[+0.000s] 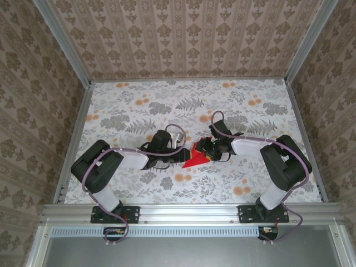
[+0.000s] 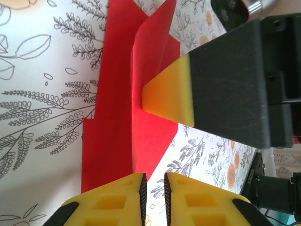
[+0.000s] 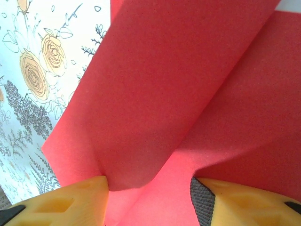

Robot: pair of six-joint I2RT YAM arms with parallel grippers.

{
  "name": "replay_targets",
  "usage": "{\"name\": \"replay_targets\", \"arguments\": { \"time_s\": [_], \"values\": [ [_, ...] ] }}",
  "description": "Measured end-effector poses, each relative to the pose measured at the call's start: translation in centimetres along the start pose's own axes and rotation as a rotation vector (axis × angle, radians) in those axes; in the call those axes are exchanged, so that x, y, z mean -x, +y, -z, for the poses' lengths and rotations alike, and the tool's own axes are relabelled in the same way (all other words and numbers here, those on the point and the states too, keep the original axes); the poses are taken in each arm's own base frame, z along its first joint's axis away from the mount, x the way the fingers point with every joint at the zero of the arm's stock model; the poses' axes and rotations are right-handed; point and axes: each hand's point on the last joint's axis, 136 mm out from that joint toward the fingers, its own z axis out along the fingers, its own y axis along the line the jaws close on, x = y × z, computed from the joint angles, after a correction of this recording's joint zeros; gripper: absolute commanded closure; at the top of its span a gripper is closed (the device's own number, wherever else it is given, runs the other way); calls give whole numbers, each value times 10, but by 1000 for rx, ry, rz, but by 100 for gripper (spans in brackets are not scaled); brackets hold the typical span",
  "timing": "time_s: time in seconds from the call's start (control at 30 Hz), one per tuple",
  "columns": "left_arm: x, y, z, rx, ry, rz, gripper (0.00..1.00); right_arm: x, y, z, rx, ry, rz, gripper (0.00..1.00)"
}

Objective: Fold a paper plane with a square sheet of paper (pick it up from the middle)
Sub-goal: Fourth fold the wing at the center of the table.

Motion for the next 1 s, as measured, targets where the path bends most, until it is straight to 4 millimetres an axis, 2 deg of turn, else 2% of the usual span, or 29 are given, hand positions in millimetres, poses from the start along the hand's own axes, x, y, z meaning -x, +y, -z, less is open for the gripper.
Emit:
{"name": "replay_targets", "arguments": {
  "time_s": [0.63, 1.0],
  "values": [
    [-1, 14, -8, 64, 30, 32, 86, -1, -4, -2, -24, 9, -11, 51],
    [-2, 18, -7, 80, 31, 28, 83, 0, -4, -2, -32, 12, -10, 51]
  ]
}}
